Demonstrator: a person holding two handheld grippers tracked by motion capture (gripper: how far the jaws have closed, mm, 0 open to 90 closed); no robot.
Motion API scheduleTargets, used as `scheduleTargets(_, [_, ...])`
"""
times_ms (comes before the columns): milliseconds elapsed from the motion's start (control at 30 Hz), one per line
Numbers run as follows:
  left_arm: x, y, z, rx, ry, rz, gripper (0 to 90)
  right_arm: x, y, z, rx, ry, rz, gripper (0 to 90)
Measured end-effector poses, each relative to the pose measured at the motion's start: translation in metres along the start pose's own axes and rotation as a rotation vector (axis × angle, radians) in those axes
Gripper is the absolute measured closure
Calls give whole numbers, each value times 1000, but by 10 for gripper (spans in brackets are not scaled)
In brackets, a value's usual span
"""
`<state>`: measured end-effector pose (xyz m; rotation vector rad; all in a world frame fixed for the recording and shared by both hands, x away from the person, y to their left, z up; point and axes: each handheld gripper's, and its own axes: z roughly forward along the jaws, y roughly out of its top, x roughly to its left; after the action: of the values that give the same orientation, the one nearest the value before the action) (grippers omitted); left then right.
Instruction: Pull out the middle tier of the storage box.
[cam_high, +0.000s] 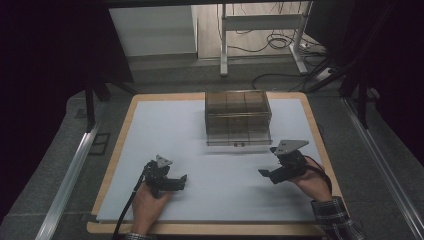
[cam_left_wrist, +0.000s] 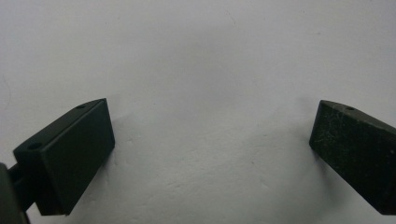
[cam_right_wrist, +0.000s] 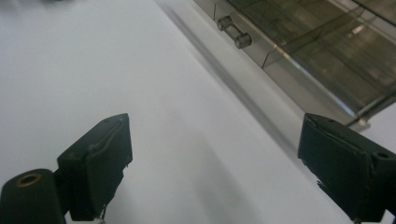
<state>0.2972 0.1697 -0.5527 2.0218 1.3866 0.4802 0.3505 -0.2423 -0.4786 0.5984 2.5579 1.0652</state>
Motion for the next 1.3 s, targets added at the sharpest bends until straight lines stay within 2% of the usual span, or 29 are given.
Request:
scheduleTargets(467, [0, 0, 0, -1, 0, 0, 0, 18, -29, -1, -7, -11, 61, 45])
scheduleTargets(767, [0, 0, 0, -1, 0, 0, 0, 25, -45, 3, 4, -7, 78, 11])
scheduleTargets(1033, [0, 0, 0, -1, 0, 0, 0, 30, -53, 7, 16, -2, 93, 4])
scheduleTargets(1167, [0, 0, 0, -1, 0, 0, 0, 32, -57, 12, 39, 7, 98, 3])
scheduleTargets(1300, [0, 0, 0, -1, 0, 0, 0, 34, -57, 12, 46, -6, 88, 3])
